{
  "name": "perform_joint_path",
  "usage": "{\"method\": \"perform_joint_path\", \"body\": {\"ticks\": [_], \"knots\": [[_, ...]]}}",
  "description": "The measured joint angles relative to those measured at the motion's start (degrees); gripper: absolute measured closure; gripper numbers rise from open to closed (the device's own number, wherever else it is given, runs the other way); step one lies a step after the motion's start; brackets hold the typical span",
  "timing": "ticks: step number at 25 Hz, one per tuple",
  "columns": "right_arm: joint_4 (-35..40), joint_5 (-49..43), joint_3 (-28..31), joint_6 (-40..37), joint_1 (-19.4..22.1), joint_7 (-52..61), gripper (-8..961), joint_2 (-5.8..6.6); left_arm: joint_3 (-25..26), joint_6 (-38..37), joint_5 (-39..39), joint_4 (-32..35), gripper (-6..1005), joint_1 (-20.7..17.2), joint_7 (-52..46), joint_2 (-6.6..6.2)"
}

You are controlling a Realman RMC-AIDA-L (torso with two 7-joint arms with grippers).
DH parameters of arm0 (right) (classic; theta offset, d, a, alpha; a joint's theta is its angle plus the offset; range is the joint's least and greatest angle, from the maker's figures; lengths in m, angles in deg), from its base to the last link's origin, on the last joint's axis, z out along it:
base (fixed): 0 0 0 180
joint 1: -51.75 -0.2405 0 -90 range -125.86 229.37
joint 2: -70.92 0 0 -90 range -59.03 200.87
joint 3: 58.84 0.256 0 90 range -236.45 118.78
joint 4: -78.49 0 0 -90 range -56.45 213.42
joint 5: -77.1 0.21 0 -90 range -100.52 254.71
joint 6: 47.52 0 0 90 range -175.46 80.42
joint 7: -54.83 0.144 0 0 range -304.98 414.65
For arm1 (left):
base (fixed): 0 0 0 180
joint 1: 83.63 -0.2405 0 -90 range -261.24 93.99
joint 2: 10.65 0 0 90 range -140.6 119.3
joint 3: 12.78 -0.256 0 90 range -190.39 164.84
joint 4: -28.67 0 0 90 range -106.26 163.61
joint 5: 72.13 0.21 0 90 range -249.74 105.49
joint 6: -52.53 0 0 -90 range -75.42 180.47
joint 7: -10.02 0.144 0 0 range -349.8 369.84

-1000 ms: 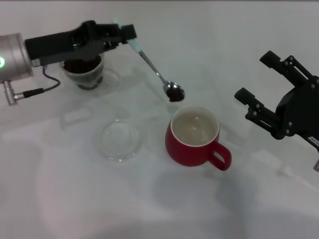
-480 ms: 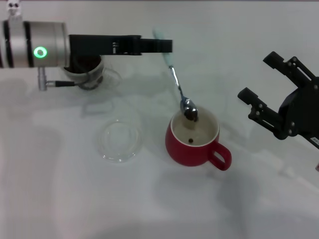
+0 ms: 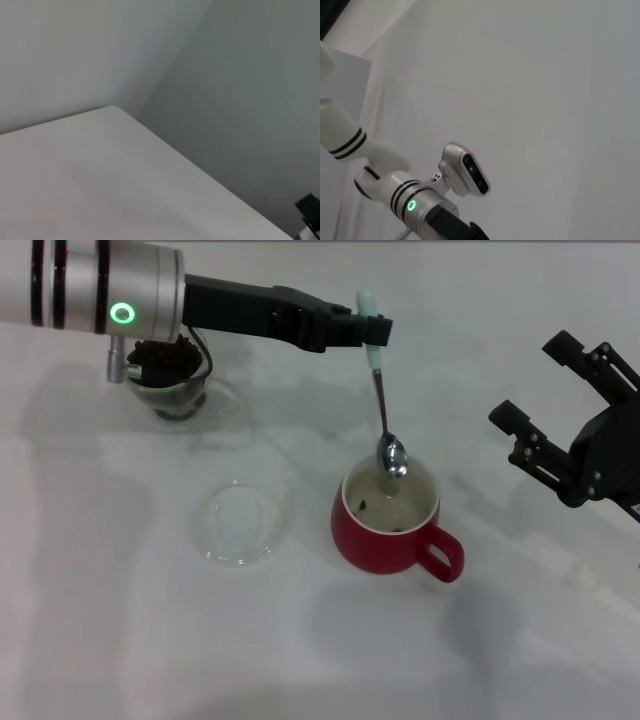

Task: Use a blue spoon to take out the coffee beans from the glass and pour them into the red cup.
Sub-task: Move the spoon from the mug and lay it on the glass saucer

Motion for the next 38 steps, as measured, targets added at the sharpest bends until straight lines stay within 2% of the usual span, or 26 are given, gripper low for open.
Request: {"method": "perform_joint_path", "body": {"ticks": [3,7,11,15,27,33,38], "knots": [[0.00,0.23,0.03,0.19,-0.08,0.00,155,0.02,0.00,-0.71,0.12,-0.05,876,0.38,0.22,0.09],[0.06,0.32,0.39,0.45,-0.14,0.07,155,0.03,0.00,-3.73,-2.08,-2.14,876,-0.43,-0.86,-0.43],[0.04,0.35,1.11,0.45,-0.02,0.20,156,0.05,0.02,-9.76,-7.30,-8.66,876,-3.49,-2.23,-0.60],[-0.01,0.37,2.27,0.43,0.24,0.67,156,0.11,0.03,-12.86,-11.60,-13.59,876,-8.71,-3.04,-0.67],[-0.55,0.16,4.12,-0.16,1.17,0.91,155,0.37,0.00,-12.33,-11.94,-14.94,876,-21.43,-3.17,-0.79],[-0.90,0.08,4.08,-0.88,2.19,0.90,155,0.24,0.00,-10.40,-11.94,-15.47,876,-24.57,-3.17,-0.38],[-0.89,-0.13,3.81,-1.47,2.54,0.90,155,0.15,-0.07,-8.89,-11.40,-14.91,876,-25.34,-3.39,0.81]]}}
